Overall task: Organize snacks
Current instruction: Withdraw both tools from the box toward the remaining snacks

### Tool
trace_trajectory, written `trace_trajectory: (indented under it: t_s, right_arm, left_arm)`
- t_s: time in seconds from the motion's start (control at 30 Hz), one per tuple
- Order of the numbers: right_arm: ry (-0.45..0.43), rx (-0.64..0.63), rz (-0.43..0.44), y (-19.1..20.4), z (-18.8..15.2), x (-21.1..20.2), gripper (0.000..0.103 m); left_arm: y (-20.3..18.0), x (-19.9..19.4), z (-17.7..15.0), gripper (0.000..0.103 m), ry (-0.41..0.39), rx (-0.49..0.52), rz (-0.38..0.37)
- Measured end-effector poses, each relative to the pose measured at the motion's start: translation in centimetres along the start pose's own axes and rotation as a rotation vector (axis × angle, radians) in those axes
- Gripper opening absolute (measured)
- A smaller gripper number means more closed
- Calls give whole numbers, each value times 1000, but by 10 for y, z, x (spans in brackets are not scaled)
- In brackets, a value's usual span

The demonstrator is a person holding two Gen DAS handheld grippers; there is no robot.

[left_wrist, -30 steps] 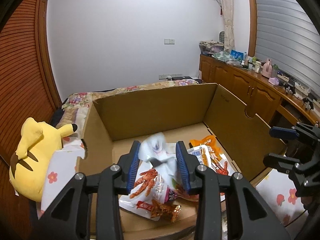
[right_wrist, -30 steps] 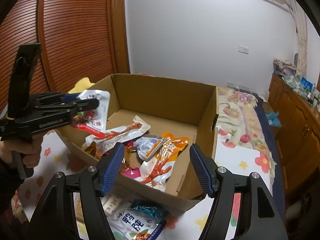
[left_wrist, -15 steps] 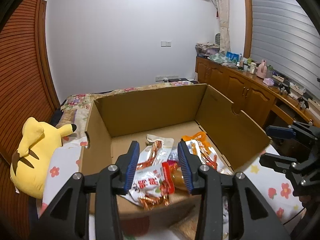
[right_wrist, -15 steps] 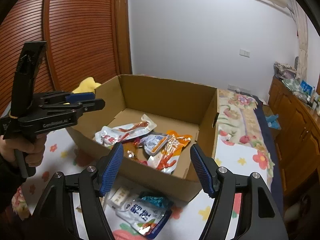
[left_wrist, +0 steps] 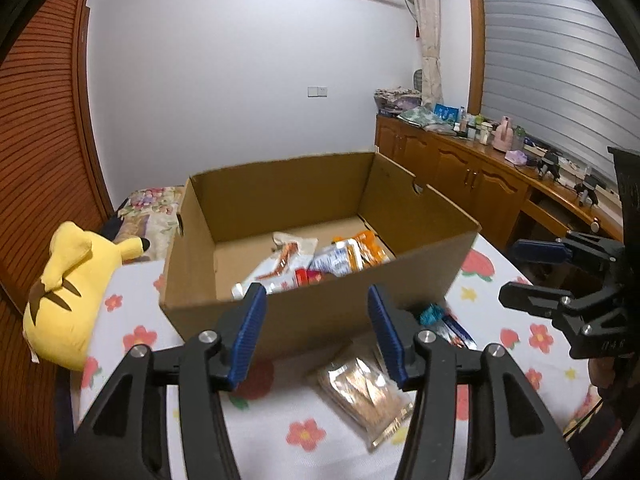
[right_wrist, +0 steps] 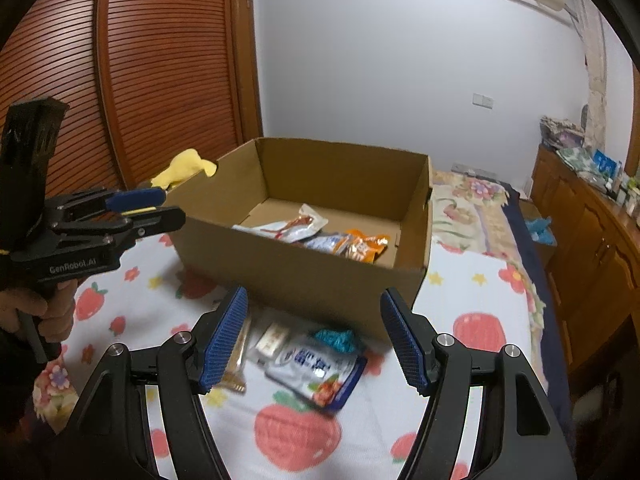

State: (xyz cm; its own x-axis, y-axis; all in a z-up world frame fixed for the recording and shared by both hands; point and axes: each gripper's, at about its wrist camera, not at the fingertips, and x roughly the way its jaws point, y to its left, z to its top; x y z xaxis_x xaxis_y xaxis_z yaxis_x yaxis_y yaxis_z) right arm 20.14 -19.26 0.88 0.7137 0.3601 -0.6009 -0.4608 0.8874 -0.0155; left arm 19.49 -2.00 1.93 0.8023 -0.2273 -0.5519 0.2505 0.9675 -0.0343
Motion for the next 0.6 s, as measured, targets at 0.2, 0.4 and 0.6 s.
trace_trajectory:
  t_s: [0.2, 0.4, 0.6]
  right_arm:
    - [18, 26, -25, 2, -20, -5, 73]
    - [48, 50, -32, 0, -36, 2, 73]
    - [65, 65, -33, -2, -45, 10, 75]
  left_arm:
    - [-15, 8, -28, 54, 59, 10, -22]
    - [-27, 26, -58, 55, 130, -3, -39]
    - [-32, 42, -77, 56, 189, -12, -35]
